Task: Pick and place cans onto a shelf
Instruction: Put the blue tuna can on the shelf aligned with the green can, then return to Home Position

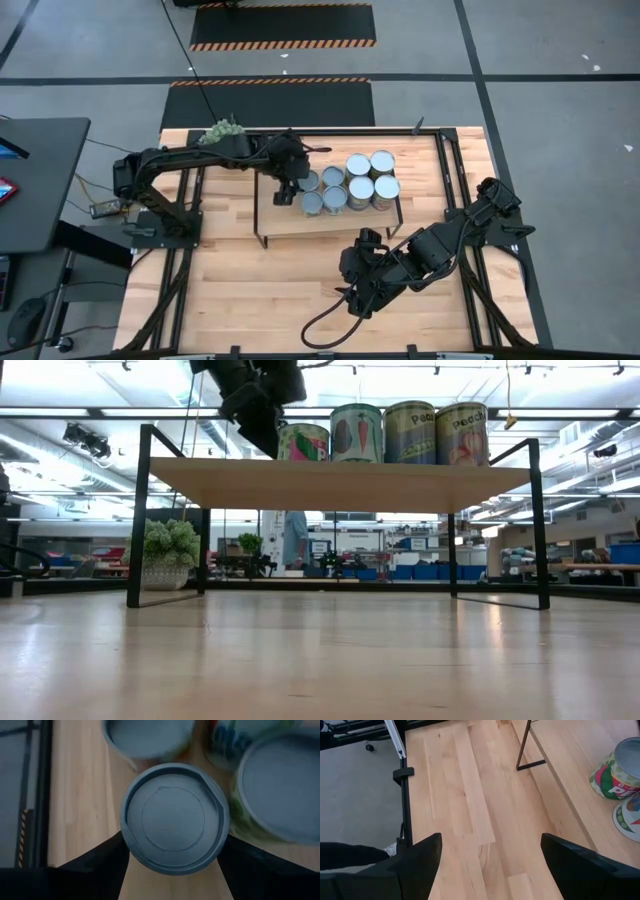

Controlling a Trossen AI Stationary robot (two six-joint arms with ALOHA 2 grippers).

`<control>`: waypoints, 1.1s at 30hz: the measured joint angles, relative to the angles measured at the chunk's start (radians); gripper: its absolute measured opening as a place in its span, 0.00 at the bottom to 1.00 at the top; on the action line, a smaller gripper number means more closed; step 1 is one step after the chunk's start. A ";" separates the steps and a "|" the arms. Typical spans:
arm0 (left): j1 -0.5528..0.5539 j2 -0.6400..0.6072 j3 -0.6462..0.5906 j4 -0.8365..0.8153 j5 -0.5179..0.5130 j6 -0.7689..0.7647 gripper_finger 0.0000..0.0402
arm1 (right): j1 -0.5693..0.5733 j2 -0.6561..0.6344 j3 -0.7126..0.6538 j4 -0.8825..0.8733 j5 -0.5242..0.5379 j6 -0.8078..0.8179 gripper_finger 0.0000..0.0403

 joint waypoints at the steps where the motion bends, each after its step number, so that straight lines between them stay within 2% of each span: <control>1: 0.000 0.002 -0.001 -0.008 -0.002 0.000 0.70 | 0.000 0.000 0.000 0.000 0.000 0.000 0.86; 11: -0.014 0.009 -0.002 -0.001 -0.005 -0.010 0.71 | 0.000 0.000 0.000 0.008 0.002 -0.001 0.86; 21: -0.027 0.009 -0.002 -0.029 -0.006 -0.014 0.88 | -0.007 0.000 0.000 0.008 0.001 -0.003 0.86; 33: -0.027 -0.060 -0.001 -0.063 -0.077 -0.037 0.89 | -0.014 -0.001 0.000 0.001 -0.010 -0.010 0.86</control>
